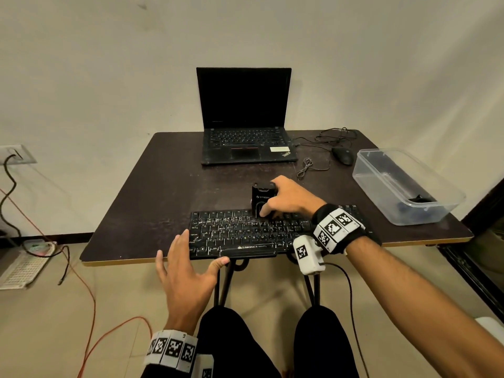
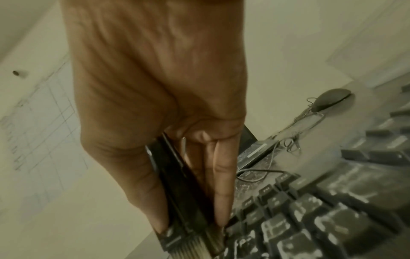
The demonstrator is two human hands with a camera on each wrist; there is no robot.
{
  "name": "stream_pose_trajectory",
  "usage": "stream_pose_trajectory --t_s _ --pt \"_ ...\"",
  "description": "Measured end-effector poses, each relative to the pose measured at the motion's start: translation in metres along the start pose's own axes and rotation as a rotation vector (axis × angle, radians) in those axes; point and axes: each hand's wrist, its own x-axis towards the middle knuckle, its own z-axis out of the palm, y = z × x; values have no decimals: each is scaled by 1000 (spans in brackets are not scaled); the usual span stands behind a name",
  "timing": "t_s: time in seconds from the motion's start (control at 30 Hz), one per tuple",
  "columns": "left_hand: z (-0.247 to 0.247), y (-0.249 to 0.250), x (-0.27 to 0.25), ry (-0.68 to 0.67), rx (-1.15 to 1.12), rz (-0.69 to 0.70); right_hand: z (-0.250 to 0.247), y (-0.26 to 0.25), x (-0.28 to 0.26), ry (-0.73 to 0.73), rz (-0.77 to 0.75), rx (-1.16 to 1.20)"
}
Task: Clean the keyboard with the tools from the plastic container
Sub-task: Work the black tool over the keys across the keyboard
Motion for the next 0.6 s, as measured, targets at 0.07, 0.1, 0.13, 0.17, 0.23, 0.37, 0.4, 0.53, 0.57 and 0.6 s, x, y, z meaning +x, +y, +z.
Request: stream_pose_trajectory --t_s 0.07,0.1,0.13,0.17,0.23,0.37,0.4,0.53,0.57,0.6 --pt "0 -2 0 1 4 3 1 -1 2 69 0 -30" --pt "1 -2 0 2 6 4 2 -2 1 70 1 -41" --pt "1 -2 0 4 6 4 3 -3 0 43 -7 -40" --pt "2 -3 0 8 5 5 4 -4 -1 5 -12 -35" --pt "2 -3 0 11 4 9 3 -4 -1 0 -3 4" --pt "2 -3 0 4 8 9 4 -3 -2 68 -7 -43" --pt "2 -3 0 5 9 9 5 -4 -2 29 -16 -43" --pt "1 -4 0 0 7 0 4 -5 0 75 2 -30" --pt "0 -3 0 -1 5 -2 5 -5 1 94 -3 -37" --pt "0 -1 0 -1 2 -1 6 -5 1 81 -10 -38"
